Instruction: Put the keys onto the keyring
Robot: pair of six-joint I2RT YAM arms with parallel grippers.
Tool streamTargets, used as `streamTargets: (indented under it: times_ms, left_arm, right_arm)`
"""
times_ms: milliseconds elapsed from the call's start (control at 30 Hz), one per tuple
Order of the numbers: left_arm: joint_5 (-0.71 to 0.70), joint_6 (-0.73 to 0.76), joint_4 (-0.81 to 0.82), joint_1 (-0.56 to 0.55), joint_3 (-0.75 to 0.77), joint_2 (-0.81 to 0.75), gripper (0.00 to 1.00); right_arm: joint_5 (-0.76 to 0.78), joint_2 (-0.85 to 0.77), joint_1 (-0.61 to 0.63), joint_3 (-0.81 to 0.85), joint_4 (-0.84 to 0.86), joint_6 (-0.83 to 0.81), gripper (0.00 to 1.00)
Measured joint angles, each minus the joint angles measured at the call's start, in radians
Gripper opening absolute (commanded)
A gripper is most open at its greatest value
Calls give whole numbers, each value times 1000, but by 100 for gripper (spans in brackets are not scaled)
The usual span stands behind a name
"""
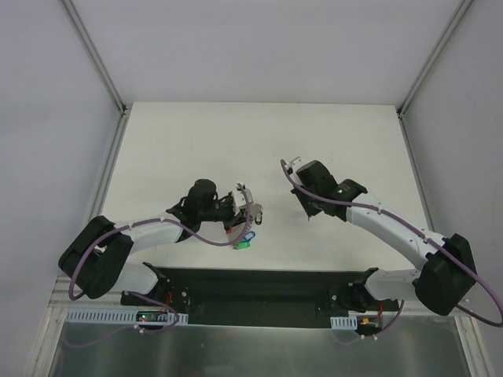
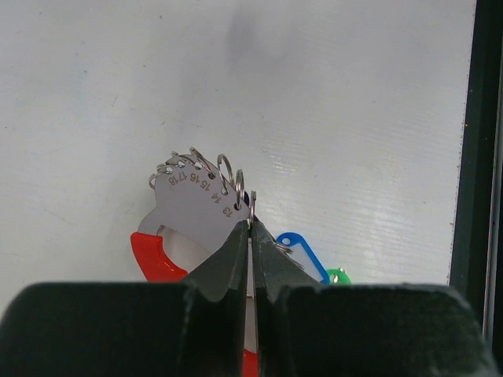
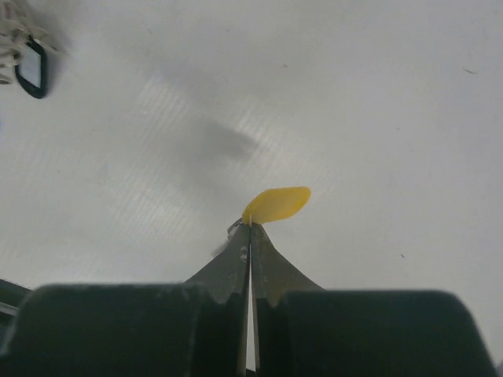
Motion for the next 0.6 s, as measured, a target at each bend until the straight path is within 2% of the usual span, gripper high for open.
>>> streamTargets:
  times_ms: [100,200,400,500,533,600]
  left_arm:
    - [-4,-5,4,0,0,0,0]
    - [-4,-6,6,0,0,-2,0]
    - [-14,-7,6,0,0,-25,0]
    - [-20,-7,7,0,-2,-42,0]
    - [-21,-7,7,0,-3,-48,0]
    - [-24,-7,7,0,-8,-61,0]
  right_arm:
    - [99,-8,17,11,-63,14,1]
    - [105,-40,27,-5,-65,10,1]
    - [-108,-151,31,-31,-44,-26,1]
    - [-313,-144,24,-31,-45,-52,1]
    - [-343,-126,22,-29,-47,-51,1]
    - [-277,-69,16,-11,-79,-23,1]
